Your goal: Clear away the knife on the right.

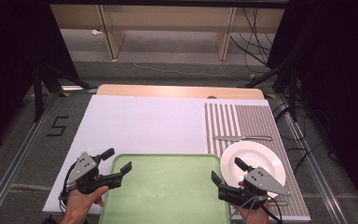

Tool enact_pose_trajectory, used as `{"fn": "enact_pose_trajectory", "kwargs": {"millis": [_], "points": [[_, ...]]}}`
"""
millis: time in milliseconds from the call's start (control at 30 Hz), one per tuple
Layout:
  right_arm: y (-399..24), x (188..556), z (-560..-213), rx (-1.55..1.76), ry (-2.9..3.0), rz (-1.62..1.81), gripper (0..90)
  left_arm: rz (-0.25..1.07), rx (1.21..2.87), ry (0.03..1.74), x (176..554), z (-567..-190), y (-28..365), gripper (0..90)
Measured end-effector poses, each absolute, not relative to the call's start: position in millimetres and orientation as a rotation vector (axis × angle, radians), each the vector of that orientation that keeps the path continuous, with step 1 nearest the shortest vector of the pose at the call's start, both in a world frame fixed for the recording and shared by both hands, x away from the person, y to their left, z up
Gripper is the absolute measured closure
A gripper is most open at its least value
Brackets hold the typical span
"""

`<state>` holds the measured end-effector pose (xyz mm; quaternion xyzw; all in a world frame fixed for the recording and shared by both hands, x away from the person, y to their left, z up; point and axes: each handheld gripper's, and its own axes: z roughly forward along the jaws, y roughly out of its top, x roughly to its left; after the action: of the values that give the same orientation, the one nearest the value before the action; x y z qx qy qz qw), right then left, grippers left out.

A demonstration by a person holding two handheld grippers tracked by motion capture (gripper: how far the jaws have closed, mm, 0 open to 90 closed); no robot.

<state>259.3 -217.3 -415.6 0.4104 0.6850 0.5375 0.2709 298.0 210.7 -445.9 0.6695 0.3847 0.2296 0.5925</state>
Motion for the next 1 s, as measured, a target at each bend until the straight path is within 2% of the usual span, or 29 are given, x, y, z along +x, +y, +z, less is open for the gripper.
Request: {"fn": "enact_pose_trajectory", "kwargs": {"millis": [433, 700, 1000], "points": [[-219, 261, -412, 1.103, 1.835, 1.441, 11.6, 0.535, 1.553, 0.904, 298, -446, 211, 16.0], [-226, 266, -398, 1.035, 1.887, 1.373, 11.2, 0.54, 1.552, 0.903, 298, -446, 212, 16.0], [-241, 289, -385, 1.019, 1.957, 1.33, 10.0, 0.542, 1.551, 0.899, 298, -446, 212, 15.9]]}}
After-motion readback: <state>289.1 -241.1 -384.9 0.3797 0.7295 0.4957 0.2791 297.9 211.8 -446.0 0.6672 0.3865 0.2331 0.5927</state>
